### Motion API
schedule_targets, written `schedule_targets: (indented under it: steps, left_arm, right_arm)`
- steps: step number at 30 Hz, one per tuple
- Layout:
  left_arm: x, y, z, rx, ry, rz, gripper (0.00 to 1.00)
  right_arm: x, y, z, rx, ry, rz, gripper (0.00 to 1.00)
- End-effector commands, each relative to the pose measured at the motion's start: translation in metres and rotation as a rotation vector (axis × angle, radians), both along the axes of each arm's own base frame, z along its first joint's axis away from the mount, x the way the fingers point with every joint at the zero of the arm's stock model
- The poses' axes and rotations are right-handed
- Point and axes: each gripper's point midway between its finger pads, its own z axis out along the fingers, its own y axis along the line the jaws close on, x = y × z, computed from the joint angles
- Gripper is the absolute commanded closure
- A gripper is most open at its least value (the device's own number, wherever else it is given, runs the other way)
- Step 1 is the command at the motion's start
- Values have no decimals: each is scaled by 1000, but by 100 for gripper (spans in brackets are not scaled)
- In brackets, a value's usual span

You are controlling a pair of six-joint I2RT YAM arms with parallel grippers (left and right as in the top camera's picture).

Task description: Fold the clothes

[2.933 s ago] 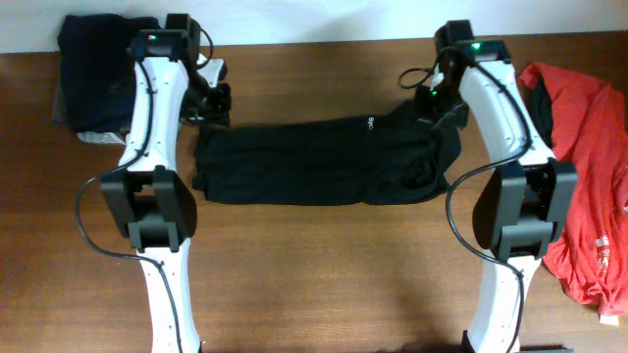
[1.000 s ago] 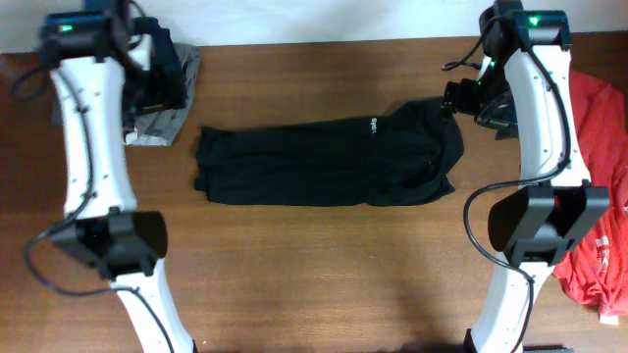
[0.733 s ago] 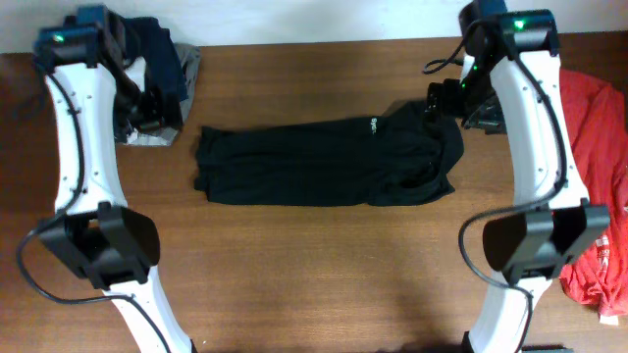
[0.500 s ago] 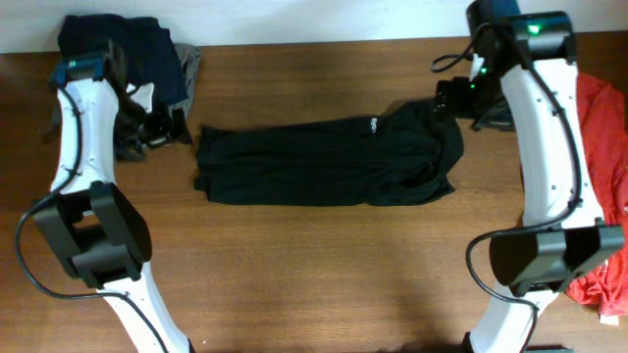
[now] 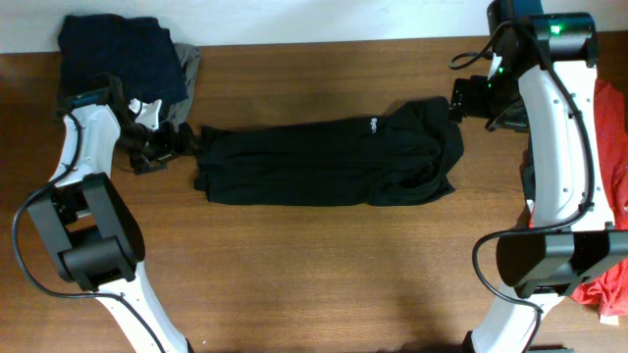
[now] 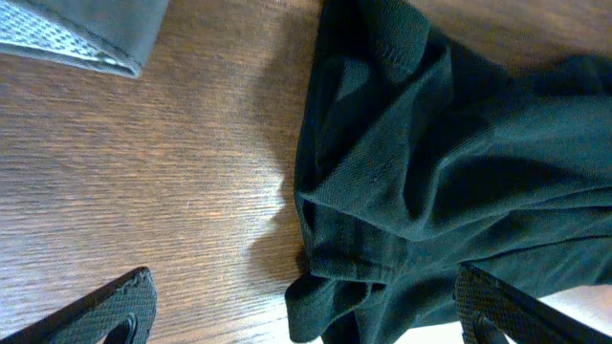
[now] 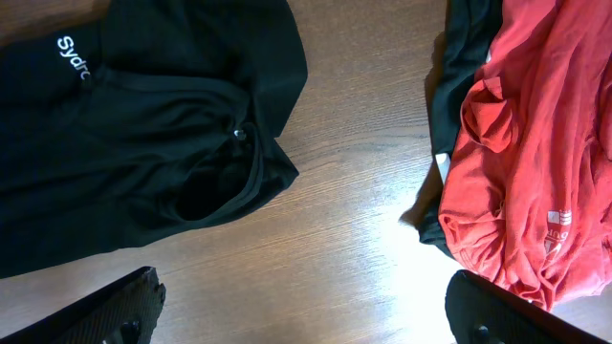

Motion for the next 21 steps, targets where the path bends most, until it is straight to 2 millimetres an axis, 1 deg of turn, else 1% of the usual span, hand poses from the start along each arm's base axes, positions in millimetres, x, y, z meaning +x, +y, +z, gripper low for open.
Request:
schedule_targets:
  steps: [1, 6, 12, 18, 21]
  left_arm:
    - [-2, -6, -4, -32, -10, -22, 1]
    - [2, -6, -9, -28, -23, -24, 1]
    - [1, -9, -18, -33, -7, -30, 1]
    - [0, -28, -38, -98, 29, -57, 1]
    - [0, -37, -40, -128, 17, -98, 1]
  right_arm:
    - [-6, 0, 8, -6, -14, 0, 1]
    - [-6, 3, 7, 8, -14, 3, 1]
    - [-6, 5, 7, 22, -14, 5, 1]
    - [-5, 5, 7, 21, -14, 6, 1]
    - [-6, 5, 7, 21, -14, 6, 1]
